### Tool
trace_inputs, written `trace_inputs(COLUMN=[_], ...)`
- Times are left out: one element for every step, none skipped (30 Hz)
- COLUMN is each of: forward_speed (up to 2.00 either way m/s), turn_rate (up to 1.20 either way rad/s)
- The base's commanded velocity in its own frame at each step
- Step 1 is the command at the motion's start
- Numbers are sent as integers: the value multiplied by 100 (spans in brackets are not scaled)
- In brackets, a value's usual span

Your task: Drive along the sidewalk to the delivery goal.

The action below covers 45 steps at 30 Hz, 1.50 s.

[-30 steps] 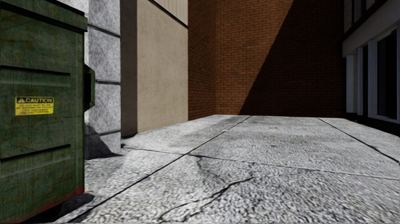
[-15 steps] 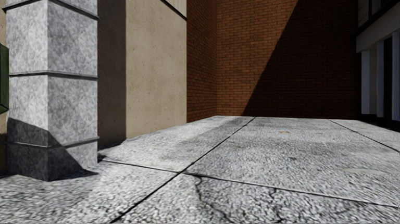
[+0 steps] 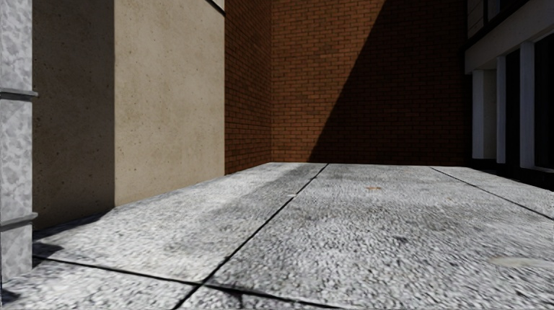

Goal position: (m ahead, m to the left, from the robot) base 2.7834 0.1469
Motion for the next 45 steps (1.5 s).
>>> trace_inputs(forward_speed=[130, 130, 130, 131, 131, 131, 131, 131, 131, 131, 131, 127, 125, 125, 125, 125, 125, 125, 125, 125, 125, 125, 125, 125, 125, 125, 125, 125, 125, 125, 125, 125, 125, 125, 125, 125, 125, 125, 125, 125, 125, 125, 125, 125, 116], turn_rate=[-41, -41, -41, -41, -41, -41, -41, -41, -41, -43, -43, -46, -50, -53, -53, -56, -57, -57, -57, -57, -58, -58, -58, -58, -50, -38, -16, -16, 0, 0, 0, 0, 0, 0, 0, 0, 0, 0, 0, 0, 0, 0, 0, 0, 0])
